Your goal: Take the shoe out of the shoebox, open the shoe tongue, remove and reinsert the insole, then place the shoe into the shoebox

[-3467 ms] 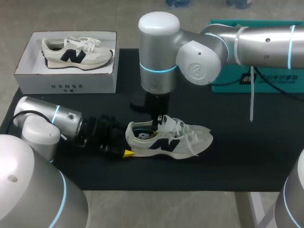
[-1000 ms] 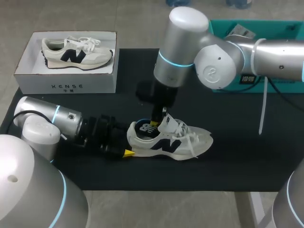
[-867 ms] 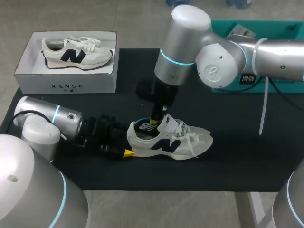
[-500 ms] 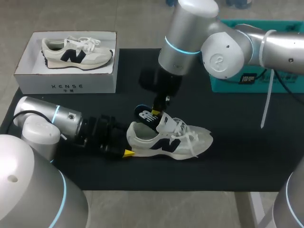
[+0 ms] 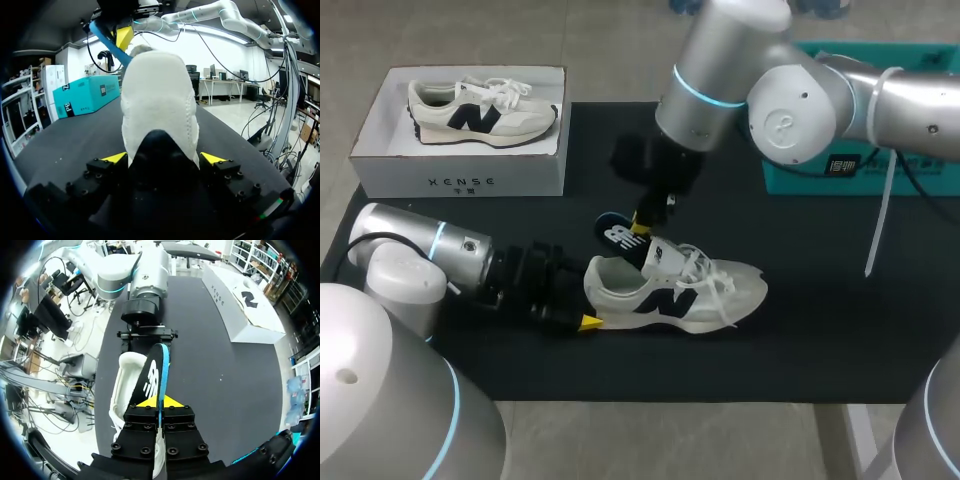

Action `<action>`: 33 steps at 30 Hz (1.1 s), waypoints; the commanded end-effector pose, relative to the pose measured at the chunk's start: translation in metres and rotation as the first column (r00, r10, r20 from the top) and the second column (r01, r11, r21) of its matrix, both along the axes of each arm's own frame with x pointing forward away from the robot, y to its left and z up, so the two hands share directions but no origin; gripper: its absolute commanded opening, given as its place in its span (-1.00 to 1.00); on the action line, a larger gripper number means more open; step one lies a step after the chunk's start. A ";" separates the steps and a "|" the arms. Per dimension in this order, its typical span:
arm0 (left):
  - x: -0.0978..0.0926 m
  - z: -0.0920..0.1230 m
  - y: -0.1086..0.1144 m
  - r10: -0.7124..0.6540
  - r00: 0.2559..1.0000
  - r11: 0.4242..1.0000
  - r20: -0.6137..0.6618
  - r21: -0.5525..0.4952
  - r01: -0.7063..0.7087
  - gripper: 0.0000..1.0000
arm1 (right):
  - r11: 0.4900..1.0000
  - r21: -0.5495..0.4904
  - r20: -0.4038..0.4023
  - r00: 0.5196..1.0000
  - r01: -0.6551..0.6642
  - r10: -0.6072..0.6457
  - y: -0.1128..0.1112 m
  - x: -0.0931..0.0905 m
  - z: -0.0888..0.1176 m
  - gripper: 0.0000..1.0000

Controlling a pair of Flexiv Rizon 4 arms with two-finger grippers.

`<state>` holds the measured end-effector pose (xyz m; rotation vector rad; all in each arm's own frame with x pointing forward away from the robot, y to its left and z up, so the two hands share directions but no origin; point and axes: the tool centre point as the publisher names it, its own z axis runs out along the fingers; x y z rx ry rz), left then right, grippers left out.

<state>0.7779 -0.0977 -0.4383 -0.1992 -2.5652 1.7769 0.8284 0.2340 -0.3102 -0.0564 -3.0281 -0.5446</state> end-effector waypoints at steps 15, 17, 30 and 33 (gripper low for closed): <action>-0.002 -0.002 -0.001 0.001 1.000 1.000 0.001 0.002 -0.001 -1.00 | 0.995 0.058 0.021 0.996 -0.083 0.081 0.043 0.037 0.011 -1.00; -0.002 -0.002 -0.001 0.001 1.000 1.000 0.001 0.002 -0.001 -1.00 | 0.994 0.059 0.009 0.996 -0.093 0.093 0.044 0.037 0.010 -1.00; -0.002 -0.002 -0.001 0.001 1.000 1.000 0.001 0.002 -0.001 -1.00 | 0.993 0.119 -0.126 0.992 0.015 0.001 0.023 0.011 0.001 1.00; -0.002 -0.002 -0.001 0.001 1.000 1.000 0.001 0.002 -0.001 -1.00 | 0.990 0.131 -0.154 0.988 0.043 -0.023 0.017 0.004 -0.001 1.00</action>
